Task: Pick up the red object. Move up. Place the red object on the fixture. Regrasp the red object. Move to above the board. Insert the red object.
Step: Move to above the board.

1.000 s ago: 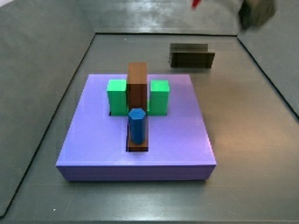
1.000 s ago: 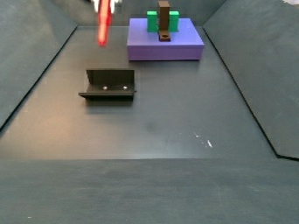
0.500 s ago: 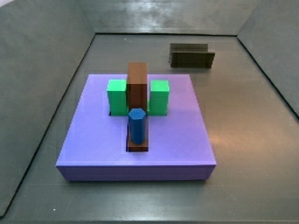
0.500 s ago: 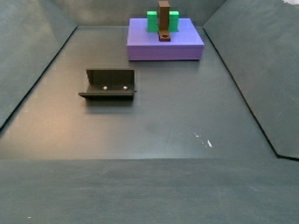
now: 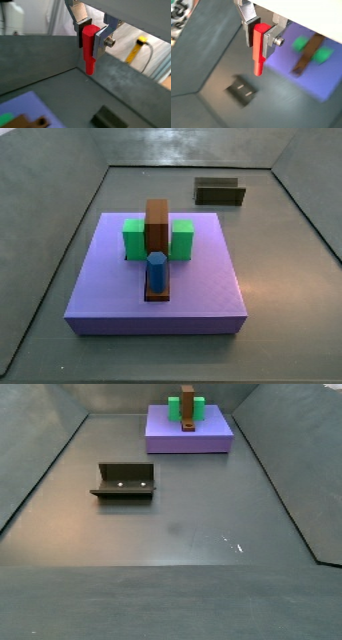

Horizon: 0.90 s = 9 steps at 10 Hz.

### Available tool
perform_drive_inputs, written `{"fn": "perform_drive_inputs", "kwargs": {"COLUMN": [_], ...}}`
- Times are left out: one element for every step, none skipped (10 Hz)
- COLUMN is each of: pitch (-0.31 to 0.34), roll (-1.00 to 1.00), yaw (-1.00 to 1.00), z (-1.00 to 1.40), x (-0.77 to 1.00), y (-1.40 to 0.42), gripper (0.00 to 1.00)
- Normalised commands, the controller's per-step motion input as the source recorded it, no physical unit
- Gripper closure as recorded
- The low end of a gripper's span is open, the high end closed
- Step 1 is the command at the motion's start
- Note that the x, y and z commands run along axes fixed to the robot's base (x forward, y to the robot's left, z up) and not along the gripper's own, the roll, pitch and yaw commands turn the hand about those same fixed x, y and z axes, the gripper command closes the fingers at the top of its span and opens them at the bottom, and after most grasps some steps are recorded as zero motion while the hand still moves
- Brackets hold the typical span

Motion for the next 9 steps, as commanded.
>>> {"fn": "perform_drive_inputs", "kwargs": {"pitch": [0.112,0.100,0.082,0.065,0.045,0.018,-0.001,-0.011,-0.016], "roll": [-1.00,-1.00,-1.00,-1.00,-1.00,-0.79,-0.57,-0.45,-0.23], "yaw": [0.05,0.05,0.06,0.06,0.06,0.04,0.02,0.01,0.00], "z": [0.09,0.05,0.03,0.02,0.01,0.00,0.00,0.00,0.00], "x": [-0.44,-0.27,-0.16,-0.12,-0.09,-0.07,-0.05,-0.05,-0.04], "y": [-0.60,-0.33,-0.14,-0.07,-0.02,0.00,0.01,0.01,0.01], "gripper": [1.00,1.00,1.00,1.00,1.00,1.00,1.00,1.00,1.00]}}
